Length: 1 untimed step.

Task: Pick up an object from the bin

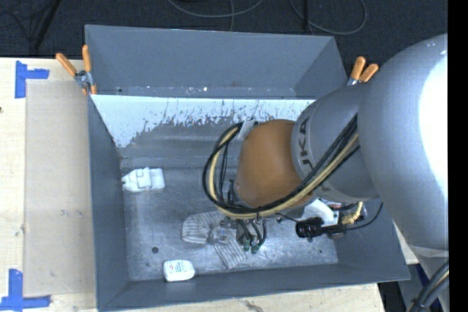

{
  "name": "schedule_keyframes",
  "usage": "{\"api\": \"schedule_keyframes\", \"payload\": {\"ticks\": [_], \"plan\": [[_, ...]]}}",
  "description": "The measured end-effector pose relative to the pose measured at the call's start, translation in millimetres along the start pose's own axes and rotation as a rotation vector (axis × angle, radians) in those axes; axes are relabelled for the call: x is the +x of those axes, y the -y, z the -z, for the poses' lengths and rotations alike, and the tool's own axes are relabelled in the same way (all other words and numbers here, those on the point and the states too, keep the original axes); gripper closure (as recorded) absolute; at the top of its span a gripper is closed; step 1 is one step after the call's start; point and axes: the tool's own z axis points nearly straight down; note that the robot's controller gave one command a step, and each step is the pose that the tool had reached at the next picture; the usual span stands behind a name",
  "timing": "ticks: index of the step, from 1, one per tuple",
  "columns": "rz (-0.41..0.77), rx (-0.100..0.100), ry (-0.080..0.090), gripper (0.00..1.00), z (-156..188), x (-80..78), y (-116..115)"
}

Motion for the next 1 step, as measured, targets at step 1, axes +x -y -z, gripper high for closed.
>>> {"api": "schedule_keyframes", "payload": {"ticks": [1], "plan": [[-0.001,0.0,0.0,1.0,0.0,0.0,0.1]]}}
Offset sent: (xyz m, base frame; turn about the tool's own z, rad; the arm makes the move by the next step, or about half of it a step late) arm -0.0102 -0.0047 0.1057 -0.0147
